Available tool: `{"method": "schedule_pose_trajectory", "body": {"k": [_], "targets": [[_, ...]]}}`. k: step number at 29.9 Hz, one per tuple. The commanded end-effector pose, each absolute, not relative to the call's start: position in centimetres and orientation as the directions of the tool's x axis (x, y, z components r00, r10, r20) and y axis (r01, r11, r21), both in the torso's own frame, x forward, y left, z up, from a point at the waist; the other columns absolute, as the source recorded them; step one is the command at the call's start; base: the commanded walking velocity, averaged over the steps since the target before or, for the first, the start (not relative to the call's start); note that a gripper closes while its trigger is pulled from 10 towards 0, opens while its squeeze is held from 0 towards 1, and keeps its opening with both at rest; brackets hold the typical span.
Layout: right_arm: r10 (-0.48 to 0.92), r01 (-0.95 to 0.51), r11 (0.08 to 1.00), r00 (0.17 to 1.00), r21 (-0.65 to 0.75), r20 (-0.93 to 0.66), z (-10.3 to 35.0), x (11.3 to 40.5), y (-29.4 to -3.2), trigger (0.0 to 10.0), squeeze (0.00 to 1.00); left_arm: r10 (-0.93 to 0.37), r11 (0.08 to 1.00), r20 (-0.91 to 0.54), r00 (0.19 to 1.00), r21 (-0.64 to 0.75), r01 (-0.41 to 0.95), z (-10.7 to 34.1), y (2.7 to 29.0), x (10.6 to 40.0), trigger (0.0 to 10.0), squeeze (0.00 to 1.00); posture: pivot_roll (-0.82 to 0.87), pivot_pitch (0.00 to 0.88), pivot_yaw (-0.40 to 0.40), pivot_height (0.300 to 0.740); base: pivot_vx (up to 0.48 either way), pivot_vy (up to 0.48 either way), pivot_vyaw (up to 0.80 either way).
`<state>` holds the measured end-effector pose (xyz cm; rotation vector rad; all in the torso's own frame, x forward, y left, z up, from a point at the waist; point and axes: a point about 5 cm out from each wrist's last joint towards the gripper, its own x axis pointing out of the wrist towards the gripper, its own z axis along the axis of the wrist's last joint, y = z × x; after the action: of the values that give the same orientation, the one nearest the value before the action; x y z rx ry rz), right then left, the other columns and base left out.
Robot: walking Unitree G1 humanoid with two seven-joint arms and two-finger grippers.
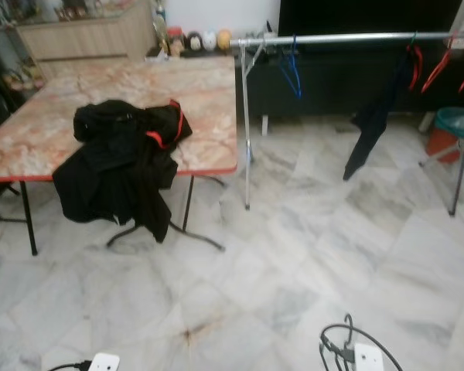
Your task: Hang hanger
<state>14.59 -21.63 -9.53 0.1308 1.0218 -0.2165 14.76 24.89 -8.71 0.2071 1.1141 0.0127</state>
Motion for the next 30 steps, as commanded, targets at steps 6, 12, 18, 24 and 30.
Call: {"method": "schedule_pose_trajectory", "body": {"k": [6, 12, 18, 24, 30], "targets": [[-0.11, 0.24, 0.971, 0.508, 0.018, -0.854, -9.54, 14.79, -21.17, 10.0, 0.0, 0.119, 0.979, -0.896, 0.429, 0.179, 0.101, -8.79, 25.04, 14.48, 10.0, 0.0, -0.04, 0.0, 0.023, 0.74, 0.0, -0.329, 0.0], [-0.11, 0.229, 0.973, 0.509, 0.011, -0.854, -9.46, 14.88, -21.42, 10.0, 0.0, 0.115, 0.982, -0.894, 0.434, 0.168, 0.085, -8.85, 24.73, 14.56, 10.0, 0.0, -0.05, 0.0, 0.008, 0.74, 0.0, -0.329, 0.0], [-0.119, 0.242, 0.97, 0.519, 0.012, -0.846, -9.24, 15.3, -21.72, 10.0, 0.0, 0.11, 0.983, -0.892, 0.439, 0.163, 0.084, -8.85, 24.59, 14.66, 10.0, 0.0, -0.06, 0.0, 0.015, 0.74, 0.0, -0.206, 0.0], [-0.124, 0.242, 0.97, 0.508, 0.003, -0.853, -9.3, 15.25, -21.65, 10.0, 0.0, 0.104, 0.988, -0.888, 0.448, 0.143, 0.056, -8.85, 24.4, 14.76, 10.0, 0.0, -0.03, 0.0, -0.002, 0.74, 0.0, 0.0, 0.0], [-0.121, 0.244, 0.97, 0.51, 0.008, -0.852, -9.29, 15.34, -21.51, 10.0, 0.0, 0.102, 0.99, -0.891, 0.442, 0.137, 0.046, -8.88, 24.47, 14.64, 10.0, 0.0, -0.05, 0.0, 0.016, 0.74, 0.0, 0.0, 0.0]]}}
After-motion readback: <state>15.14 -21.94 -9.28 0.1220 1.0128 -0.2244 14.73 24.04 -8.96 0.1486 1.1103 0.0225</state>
